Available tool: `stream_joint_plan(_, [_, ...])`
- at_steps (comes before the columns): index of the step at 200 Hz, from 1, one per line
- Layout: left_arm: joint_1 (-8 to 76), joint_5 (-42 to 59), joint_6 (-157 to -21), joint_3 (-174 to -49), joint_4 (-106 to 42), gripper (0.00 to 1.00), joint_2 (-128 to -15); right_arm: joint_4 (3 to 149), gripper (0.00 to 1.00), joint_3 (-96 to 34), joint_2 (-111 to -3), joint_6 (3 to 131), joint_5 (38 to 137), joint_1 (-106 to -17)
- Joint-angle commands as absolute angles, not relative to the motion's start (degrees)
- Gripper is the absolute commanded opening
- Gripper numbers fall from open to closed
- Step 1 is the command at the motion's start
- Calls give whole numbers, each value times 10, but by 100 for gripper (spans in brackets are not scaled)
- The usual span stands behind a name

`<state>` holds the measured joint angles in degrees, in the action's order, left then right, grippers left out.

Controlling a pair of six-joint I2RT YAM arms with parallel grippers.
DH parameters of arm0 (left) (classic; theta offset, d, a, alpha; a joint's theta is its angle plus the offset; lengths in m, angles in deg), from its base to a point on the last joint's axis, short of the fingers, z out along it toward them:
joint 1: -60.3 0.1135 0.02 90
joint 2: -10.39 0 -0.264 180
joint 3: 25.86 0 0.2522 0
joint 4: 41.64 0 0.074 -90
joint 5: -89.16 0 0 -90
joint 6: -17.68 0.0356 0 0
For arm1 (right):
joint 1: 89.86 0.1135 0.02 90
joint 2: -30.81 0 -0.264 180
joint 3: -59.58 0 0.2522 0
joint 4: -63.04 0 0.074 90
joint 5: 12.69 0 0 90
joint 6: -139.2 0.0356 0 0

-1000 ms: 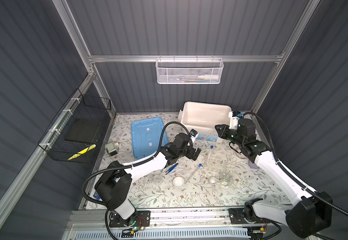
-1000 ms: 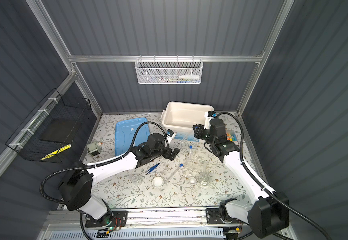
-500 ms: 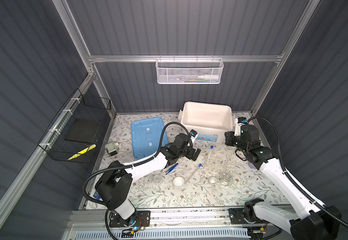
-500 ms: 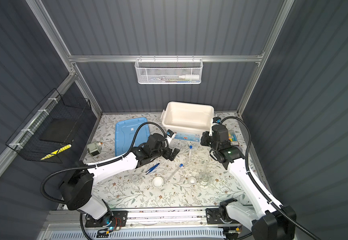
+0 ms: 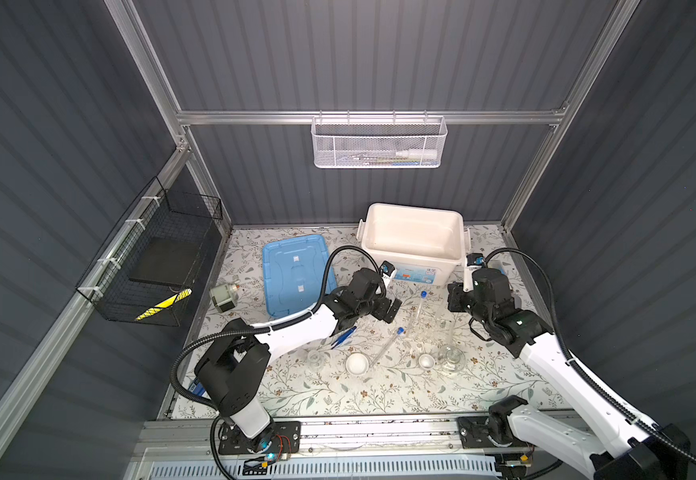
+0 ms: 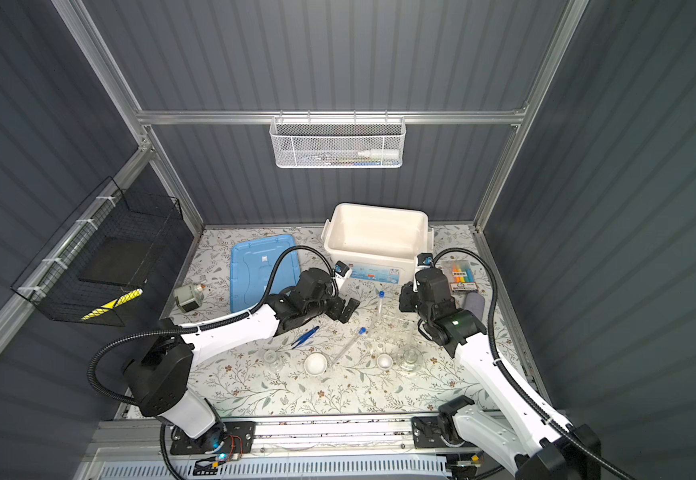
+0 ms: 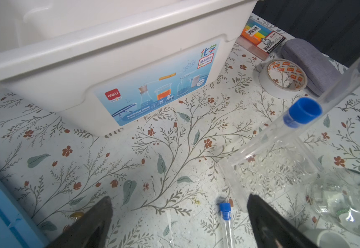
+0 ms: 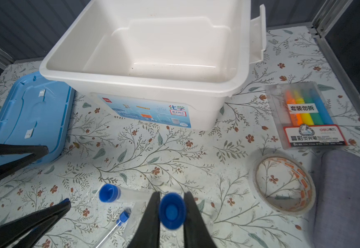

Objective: Organize the chemistry lab equipment

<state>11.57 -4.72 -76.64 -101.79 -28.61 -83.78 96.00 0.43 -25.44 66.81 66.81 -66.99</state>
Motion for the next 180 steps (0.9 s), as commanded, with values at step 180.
stream_joint_plan(180, [113,-46,-766,-1007,-255,100,-845,851,14,58,-294,655,600,-607])
